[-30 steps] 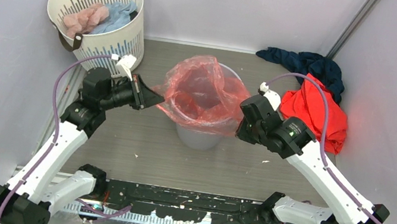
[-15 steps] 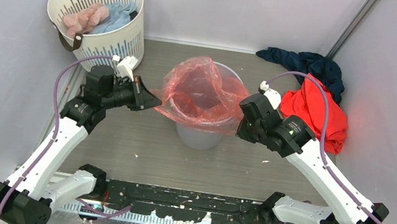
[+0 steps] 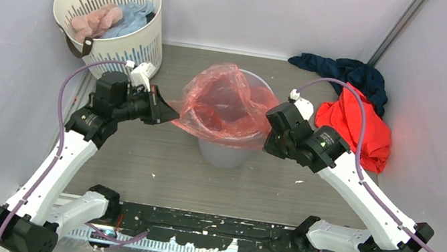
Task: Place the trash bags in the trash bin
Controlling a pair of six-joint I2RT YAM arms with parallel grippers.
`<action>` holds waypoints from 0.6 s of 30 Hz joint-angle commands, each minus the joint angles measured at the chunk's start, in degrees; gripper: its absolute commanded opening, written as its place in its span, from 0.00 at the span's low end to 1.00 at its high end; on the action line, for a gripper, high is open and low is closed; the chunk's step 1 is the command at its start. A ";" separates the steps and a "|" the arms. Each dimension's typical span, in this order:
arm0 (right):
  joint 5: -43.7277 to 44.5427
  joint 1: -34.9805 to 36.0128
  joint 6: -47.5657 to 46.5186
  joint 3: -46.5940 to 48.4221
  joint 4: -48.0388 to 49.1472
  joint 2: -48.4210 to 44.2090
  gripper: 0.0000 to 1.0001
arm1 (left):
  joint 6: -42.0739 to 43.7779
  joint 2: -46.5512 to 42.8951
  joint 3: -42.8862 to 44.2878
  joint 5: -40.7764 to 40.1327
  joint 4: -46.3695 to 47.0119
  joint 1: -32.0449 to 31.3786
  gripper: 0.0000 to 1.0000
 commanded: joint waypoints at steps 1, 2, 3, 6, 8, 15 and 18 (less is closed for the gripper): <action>2.56 0.25 0.96 2.46 1.38 -0.86 0.01 | 1.22 0.87 3.99 -1.31 -0.24 -0.06 0.00; 2.59 0.18 0.93 2.44 1.35 -0.95 0.01 | 1.24 1.17 4.54 -1.55 -0.47 -0.01 0.00; 2.71 0.18 0.94 2.47 1.32 -1.05 0.01 | 1.18 1.50 5.03 -1.72 -0.68 -0.06 0.00; 2.54 0.26 1.15 2.59 1.45 -1.15 0.01 | 0.97 2.12 6.03 -2.23 -0.45 -0.08 0.00; 2.54 0.25 1.17 2.55 1.85 -1.28 0.01 | 0.95 2.80 6.84 -2.54 -0.48 -0.07 0.00; 3.45 0.24 0.48 2.82 2.84 -1.29 0.05 | 1.05 5.69 9.67 -3.11 -0.31 -0.06 0.00; 3.84 0.17 0.21 3.13 2.96 -1.31 0.13 | 0.78 7.01 10.54 -3.08 1.02 -0.05 0.00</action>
